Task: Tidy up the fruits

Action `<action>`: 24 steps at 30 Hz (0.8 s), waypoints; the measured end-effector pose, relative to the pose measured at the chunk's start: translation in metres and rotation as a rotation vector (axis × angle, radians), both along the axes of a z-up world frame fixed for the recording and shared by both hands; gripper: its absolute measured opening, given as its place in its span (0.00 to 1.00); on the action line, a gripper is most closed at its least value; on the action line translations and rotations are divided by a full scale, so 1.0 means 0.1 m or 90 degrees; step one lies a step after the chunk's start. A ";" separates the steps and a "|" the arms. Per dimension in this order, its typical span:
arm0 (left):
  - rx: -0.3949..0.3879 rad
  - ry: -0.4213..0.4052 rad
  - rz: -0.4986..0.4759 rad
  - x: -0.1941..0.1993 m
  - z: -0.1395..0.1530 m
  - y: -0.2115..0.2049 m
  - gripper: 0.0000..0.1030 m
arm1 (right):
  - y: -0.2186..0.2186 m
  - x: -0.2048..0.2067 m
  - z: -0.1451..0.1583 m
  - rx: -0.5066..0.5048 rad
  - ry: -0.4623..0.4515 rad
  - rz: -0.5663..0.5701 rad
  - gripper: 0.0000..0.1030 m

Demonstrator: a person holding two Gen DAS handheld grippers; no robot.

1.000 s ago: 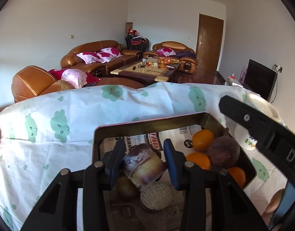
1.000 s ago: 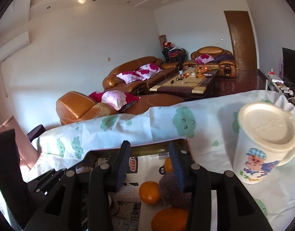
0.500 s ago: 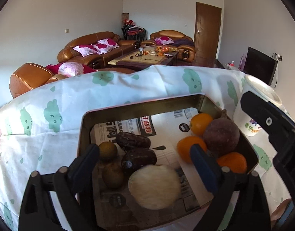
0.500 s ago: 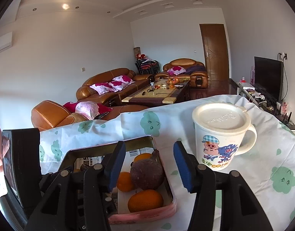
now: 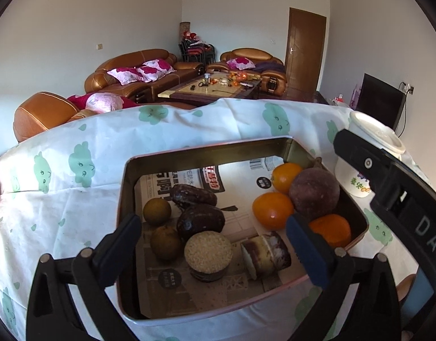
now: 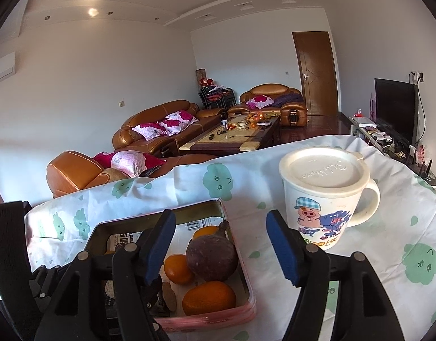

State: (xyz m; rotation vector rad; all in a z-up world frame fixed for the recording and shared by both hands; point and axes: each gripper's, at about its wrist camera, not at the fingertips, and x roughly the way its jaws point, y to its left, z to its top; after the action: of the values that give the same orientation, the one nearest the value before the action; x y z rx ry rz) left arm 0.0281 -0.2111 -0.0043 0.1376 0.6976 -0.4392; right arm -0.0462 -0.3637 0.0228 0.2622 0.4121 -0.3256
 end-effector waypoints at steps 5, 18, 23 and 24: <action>0.008 -0.033 0.025 -0.10 0.04 0.09 1.00 | 0.06 -0.05 0.00 -0.021 -0.010 0.002 0.66; -0.009 -0.169 0.098 -0.59 0.26 0.60 1.00 | 0.37 -0.34 0.03 -0.093 -0.045 0.032 0.66; -0.014 -0.186 0.105 -0.72 0.29 0.76 1.00 | 0.53 -0.49 0.05 -0.114 -0.068 0.055 0.66; -0.017 -0.185 0.106 -0.74 0.30 0.78 1.00 | 0.56 -0.52 0.06 -0.121 -0.072 0.058 0.66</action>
State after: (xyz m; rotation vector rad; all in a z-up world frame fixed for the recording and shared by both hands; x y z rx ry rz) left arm -0.0458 -0.1327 0.0253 0.1149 0.4131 -0.2618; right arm -0.0983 -0.3078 0.0285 0.0754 0.2776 -0.2578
